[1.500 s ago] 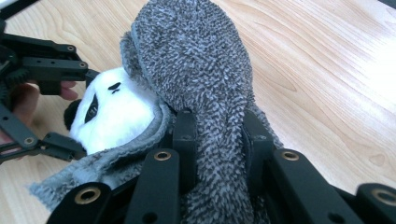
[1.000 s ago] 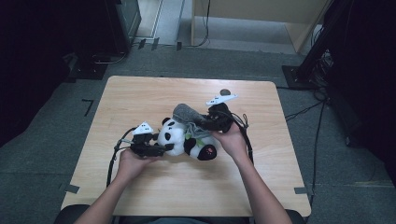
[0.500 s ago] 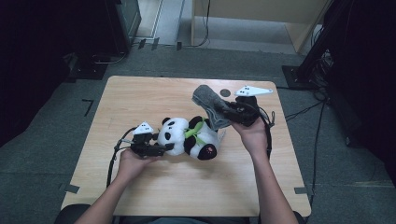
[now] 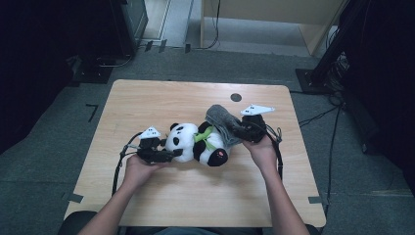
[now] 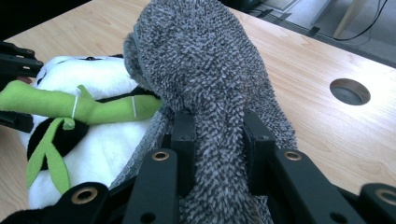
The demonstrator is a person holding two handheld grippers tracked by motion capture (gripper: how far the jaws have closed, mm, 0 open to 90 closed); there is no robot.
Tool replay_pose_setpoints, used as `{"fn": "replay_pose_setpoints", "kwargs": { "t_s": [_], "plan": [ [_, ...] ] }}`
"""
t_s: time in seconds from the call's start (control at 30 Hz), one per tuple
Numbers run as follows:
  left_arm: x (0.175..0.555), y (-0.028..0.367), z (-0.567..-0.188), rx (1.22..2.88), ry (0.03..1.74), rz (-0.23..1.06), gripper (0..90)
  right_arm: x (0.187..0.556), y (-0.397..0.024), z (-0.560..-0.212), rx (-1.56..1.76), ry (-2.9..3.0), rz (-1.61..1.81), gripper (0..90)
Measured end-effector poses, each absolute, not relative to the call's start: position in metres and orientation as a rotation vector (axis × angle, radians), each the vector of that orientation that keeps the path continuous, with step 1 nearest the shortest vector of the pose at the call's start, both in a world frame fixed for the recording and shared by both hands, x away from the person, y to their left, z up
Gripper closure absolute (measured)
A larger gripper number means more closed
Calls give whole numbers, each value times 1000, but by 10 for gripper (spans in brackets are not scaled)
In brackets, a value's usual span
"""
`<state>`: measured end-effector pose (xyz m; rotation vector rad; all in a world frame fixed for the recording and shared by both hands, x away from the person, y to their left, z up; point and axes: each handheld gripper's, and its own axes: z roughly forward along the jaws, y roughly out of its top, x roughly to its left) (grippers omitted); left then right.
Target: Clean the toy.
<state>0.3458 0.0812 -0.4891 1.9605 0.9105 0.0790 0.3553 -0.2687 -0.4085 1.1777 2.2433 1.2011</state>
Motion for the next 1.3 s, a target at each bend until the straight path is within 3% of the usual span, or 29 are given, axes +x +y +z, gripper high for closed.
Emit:
{"fn": "replay_pose_setpoints", "kwargs": {
  "t_s": [0.8,1.03,1.3],
  "plan": [
    [346,82,-490,1958,906,76,267,360,-330,-410,1448,2128,1186,730],
    [346,82,-490,1956,903,74,262,352,-316,-389,1359,2104,1286,728],
    [346,83,-490,1964,887,69,239,355,-288,-393,1299,2174,1303,726]
  ]
}}
